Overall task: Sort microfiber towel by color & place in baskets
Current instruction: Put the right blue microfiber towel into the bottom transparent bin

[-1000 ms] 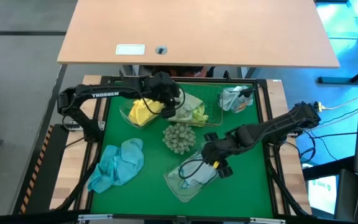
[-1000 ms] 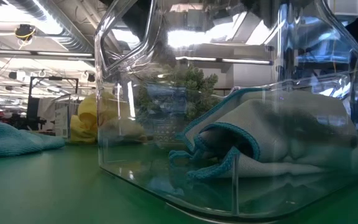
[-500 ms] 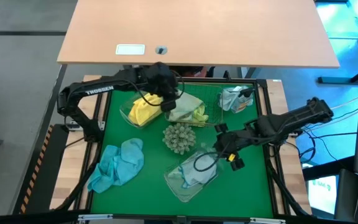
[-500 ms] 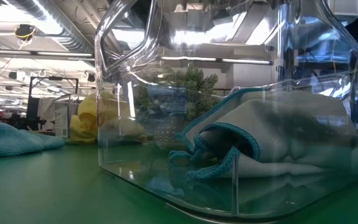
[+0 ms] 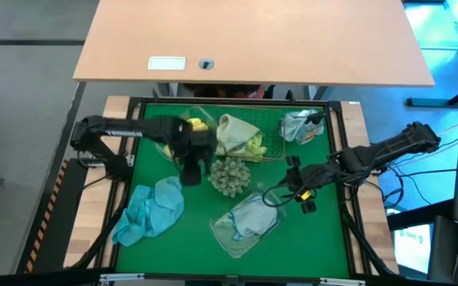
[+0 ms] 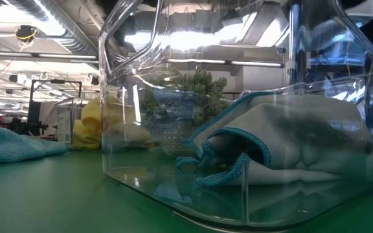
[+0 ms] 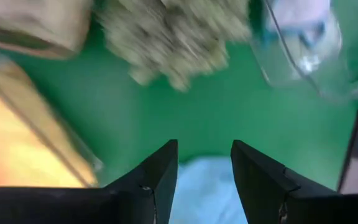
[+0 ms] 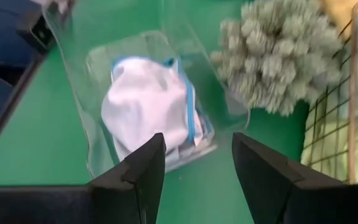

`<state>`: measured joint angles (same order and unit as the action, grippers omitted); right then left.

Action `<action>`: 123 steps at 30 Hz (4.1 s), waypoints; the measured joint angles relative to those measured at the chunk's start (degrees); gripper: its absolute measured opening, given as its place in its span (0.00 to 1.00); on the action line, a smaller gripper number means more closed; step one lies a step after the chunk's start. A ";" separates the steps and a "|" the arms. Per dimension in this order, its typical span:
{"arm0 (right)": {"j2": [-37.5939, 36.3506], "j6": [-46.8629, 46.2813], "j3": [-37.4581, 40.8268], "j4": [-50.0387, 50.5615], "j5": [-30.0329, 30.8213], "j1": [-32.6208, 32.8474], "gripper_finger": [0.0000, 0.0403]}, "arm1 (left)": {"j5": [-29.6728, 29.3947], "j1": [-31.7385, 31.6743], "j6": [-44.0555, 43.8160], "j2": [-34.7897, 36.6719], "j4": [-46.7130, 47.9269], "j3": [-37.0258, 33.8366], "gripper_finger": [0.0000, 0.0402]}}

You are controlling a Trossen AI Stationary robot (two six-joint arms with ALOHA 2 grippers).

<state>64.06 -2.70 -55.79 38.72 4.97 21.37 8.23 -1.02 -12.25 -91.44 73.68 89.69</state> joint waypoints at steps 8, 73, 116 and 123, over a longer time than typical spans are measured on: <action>0.06 -2.21 2.78 -2.14 0.00 0.00 0.46 | -2.17 13.75 -13.61 0.00 -3.97 -10.37 0.36; -1.19 -2.93 8.40 -6.11 1.05 0.00 0.46 | -17.80 24.02 -7.68 -0.04 -9.88 7.76 0.01; -1.19 -3.00 8.39 -6.08 1.03 0.00 0.46 | -28.30 23.19 2.34 -12.29 -31.79 25.42 0.01; -1.19 -3.00 8.40 -6.01 1.03 0.00 0.46 | -22.42 20.96 1.96 -17.23 -29.08 25.42 0.01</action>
<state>62.87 -5.69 -47.39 32.71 6.00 21.37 -14.19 19.94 -10.29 -108.67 44.59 115.11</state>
